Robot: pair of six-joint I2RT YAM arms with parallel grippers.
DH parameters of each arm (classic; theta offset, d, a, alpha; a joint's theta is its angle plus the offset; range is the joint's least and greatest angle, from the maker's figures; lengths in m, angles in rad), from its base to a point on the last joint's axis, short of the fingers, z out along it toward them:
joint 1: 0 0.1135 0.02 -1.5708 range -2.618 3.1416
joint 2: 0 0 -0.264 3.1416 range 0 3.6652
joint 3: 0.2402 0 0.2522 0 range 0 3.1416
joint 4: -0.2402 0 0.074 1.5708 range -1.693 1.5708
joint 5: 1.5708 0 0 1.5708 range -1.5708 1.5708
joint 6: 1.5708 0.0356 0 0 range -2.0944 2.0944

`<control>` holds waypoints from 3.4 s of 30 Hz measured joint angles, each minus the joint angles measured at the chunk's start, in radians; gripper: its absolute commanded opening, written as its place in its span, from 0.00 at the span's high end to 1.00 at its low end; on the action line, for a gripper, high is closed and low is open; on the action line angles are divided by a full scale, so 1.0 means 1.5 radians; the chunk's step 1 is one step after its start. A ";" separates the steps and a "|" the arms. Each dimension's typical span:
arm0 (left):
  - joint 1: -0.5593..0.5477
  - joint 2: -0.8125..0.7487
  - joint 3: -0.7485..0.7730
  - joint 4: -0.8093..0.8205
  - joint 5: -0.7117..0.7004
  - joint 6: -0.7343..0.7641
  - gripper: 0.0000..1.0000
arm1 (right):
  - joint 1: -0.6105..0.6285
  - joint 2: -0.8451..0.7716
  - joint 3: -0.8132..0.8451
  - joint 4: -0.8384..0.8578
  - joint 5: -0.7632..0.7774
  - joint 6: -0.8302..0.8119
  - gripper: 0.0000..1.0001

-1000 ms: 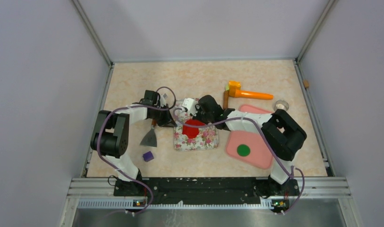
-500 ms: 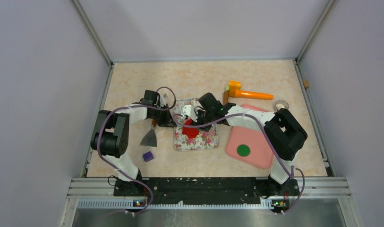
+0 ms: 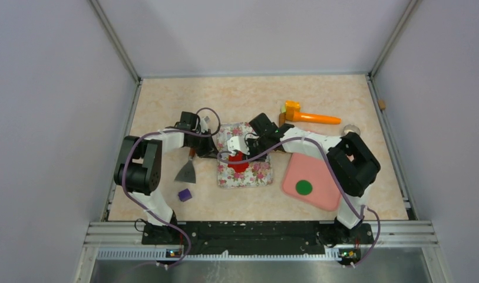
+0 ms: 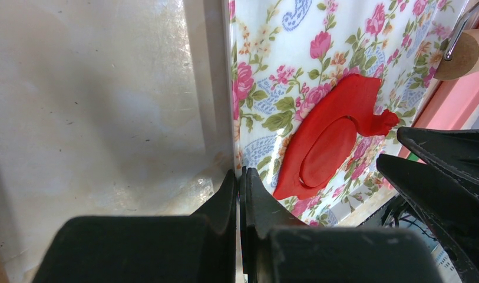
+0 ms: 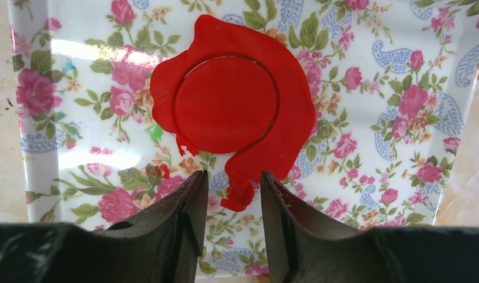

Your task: Roll out the dumpling wrappers from the dough

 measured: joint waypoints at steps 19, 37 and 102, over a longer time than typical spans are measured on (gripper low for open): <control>0.000 0.003 0.003 -0.003 0.002 0.001 1.00 | 0.000 0.050 0.004 0.025 0.046 -0.049 0.89; 0.001 0.019 0.020 -0.013 0.015 0.000 1.00 | 0.020 0.049 0.084 0.095 0.099 0.008 0.97; 0.011 0.053 0.064 -0.065 0.049 0.018 1.00 | -0.083 0.122 0.282 -0.037 0.096 0.333 0.51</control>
